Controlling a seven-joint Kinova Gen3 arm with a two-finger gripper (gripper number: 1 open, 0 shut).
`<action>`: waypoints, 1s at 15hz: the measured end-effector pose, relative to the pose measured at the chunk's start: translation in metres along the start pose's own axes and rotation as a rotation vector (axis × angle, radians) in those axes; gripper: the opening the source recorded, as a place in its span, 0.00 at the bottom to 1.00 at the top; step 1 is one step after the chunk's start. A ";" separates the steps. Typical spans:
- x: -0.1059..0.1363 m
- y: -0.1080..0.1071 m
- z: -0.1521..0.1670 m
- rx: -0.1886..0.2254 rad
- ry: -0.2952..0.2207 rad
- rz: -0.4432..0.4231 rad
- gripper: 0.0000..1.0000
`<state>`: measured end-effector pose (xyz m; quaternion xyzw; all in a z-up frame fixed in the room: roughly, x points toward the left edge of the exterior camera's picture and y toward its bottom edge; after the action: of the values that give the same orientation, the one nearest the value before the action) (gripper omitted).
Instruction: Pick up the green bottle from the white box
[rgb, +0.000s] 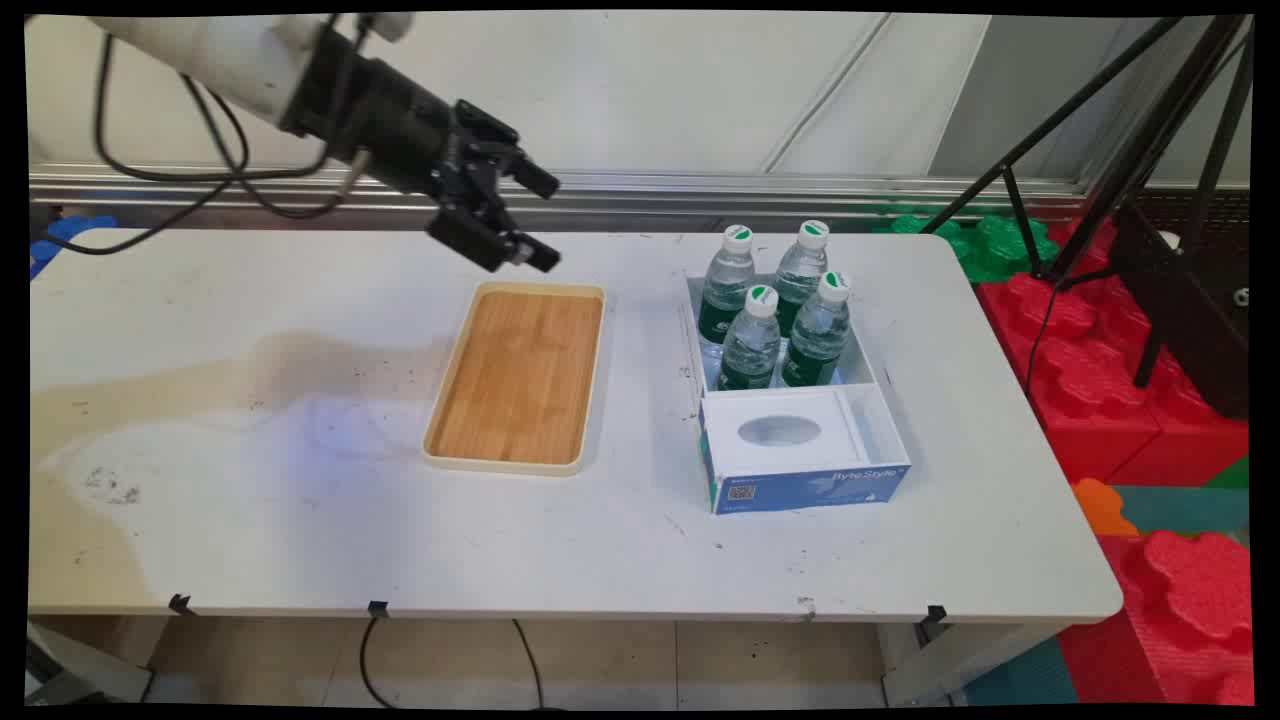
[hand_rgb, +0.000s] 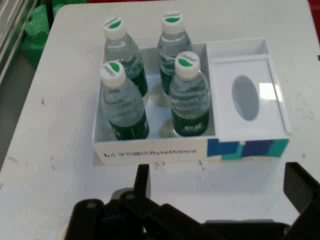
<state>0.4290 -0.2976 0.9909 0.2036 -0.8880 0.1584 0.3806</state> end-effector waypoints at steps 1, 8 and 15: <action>0.003 -0.003 0.009 0.007 0.004 0.000 1.00; 0.008 -0.028 0.054 0.048 0.011 -0.021 1.00; 0.004 -0.056 0.105 0.059 -0.010 -0.024 1.00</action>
<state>0.3889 -0.3926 0.9320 0.2260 -0.8823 0.1791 0.3721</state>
